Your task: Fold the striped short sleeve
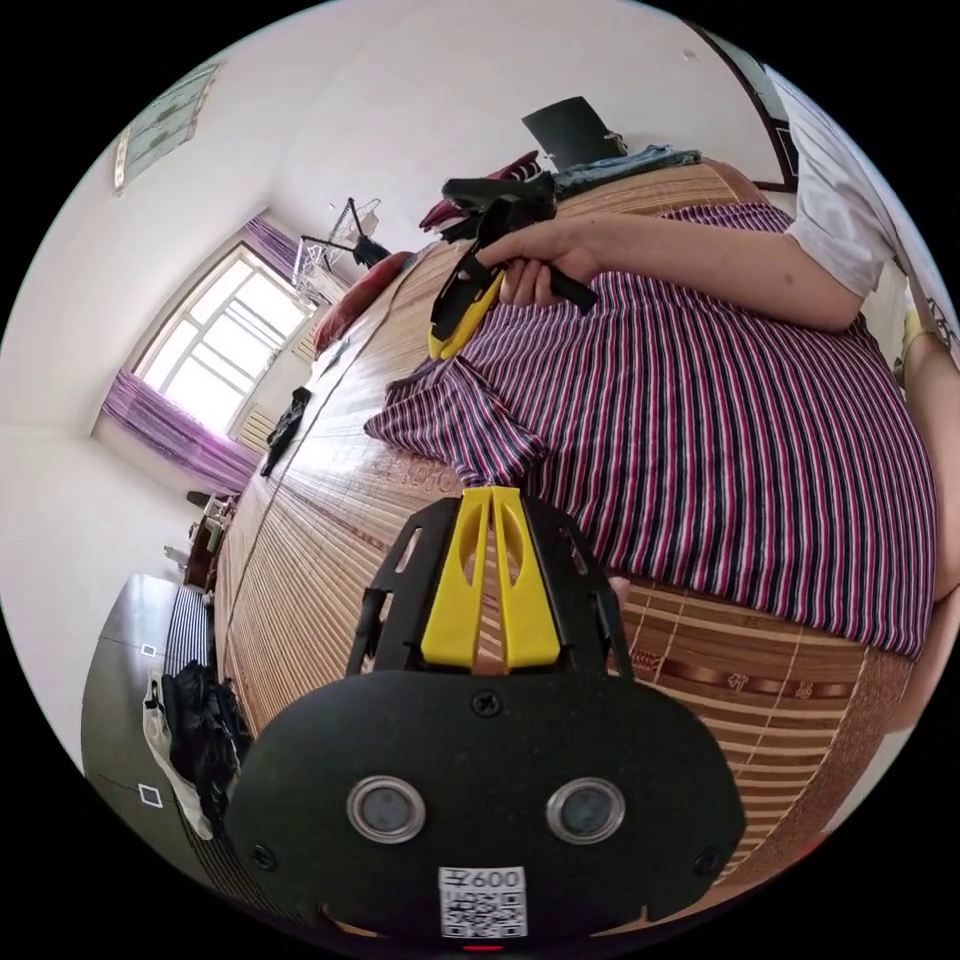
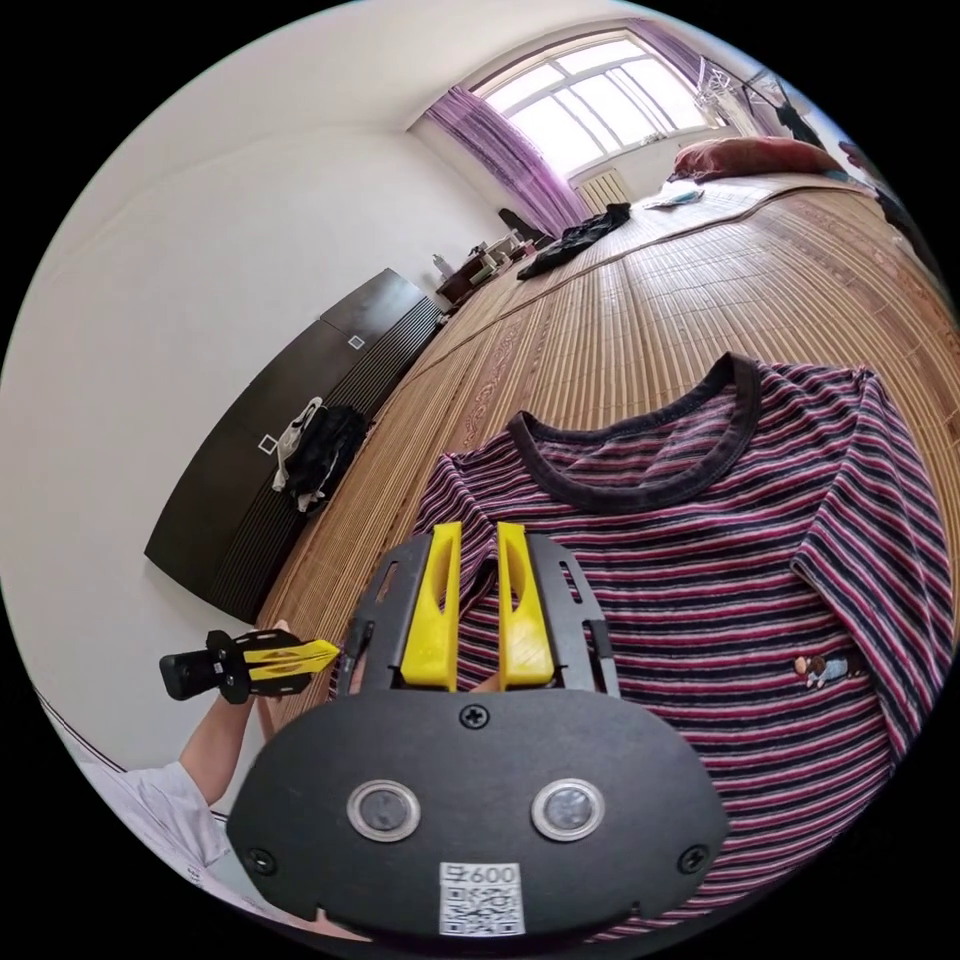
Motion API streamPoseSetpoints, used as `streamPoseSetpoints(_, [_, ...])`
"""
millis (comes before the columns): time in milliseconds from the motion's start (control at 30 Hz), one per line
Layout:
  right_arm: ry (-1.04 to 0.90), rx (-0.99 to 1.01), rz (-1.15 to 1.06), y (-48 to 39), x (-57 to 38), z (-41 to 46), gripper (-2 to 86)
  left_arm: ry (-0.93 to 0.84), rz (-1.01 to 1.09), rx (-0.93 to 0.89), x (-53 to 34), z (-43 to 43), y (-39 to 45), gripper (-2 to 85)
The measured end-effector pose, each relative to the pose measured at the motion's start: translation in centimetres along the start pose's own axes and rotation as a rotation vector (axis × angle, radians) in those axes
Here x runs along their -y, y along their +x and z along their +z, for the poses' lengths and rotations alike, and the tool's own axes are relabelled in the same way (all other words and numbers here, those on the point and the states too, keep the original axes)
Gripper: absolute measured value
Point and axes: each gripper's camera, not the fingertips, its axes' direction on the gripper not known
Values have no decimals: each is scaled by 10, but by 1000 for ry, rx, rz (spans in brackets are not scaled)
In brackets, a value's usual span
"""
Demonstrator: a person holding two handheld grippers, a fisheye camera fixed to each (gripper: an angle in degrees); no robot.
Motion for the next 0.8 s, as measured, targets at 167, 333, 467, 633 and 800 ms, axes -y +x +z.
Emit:
streamPoseSetpoints(167, [5, 17, 5, -19, 6, 2, 27, -2, 55, 30, 2, 5, 22, 21])
streamPoseSetpoints(333, [3, 30, 17, -32, 10, 5, 27, -16, 99, 9, 14, 18, 38, 21])
streamPoseSetpoints(467, [7, 35, 26, -40, 13, 6, 22, -19, 117, 0, 21, 28, 49, 23])
streamPoseSetpoints(633, [10, 47, 38, -45, 15, 8, 17, -48, 178, 7, 18, 36, 61, 28])
streamPoseSetpoints(800, [7, 52, 39, -50, 16, 11, 16, -77, 212, 45, 12, 40, 53, 29])
